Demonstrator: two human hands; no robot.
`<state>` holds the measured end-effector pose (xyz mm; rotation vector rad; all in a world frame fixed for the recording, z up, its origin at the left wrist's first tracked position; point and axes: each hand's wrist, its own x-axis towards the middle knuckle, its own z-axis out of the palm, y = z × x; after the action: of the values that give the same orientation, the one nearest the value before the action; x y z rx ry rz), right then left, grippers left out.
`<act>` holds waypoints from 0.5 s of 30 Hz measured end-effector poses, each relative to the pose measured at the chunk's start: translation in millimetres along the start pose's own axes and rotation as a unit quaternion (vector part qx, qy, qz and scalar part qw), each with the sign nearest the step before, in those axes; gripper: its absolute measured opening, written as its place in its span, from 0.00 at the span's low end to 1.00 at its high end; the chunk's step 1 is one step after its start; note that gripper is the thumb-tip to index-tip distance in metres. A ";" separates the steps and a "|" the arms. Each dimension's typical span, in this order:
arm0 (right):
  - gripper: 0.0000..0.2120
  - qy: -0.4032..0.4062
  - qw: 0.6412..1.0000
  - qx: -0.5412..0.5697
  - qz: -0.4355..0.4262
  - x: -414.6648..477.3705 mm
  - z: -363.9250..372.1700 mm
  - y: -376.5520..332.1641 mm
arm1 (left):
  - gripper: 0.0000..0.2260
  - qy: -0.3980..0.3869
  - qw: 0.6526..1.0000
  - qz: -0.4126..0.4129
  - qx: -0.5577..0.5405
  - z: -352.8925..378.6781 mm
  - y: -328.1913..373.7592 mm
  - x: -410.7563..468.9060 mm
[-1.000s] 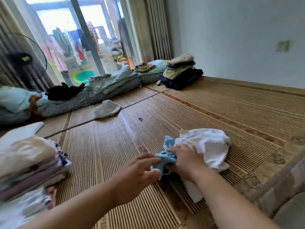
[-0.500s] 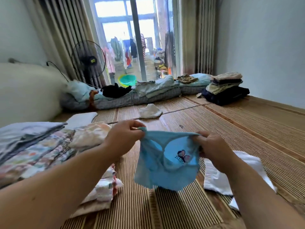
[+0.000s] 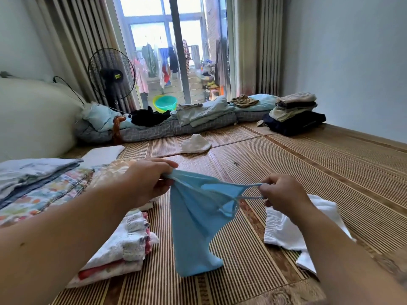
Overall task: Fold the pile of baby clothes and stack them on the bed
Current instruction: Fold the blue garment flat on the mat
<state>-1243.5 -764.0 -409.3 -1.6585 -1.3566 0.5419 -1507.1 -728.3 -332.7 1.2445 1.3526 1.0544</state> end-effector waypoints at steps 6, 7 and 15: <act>0.29 -0.306 0.949 0.079 -0.013 -12.2 11.8 -16.1 | 0.04 -0.159 0.982 -0.005 0.098 34.5 -13.3 -8.7; 0.27 -0.327 0.941 0.087 -0.027 -15.2 21.4 -20.2 | 0.05 -0.192 0.975 0.010 0.116 44.6 -16.4 -13.3; 0.08 -0.237 0.947 0.213 -0.049 -19.8 33.4 -29.4 | 0.28 -0.253 0.965 0.058 0.029 55.1 -89.8 0.7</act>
<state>-1291.6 -770.5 -405.2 -1.1381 -1.5143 1.1402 -1465.7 -737.5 -429.1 1.5245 0.9293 0.7071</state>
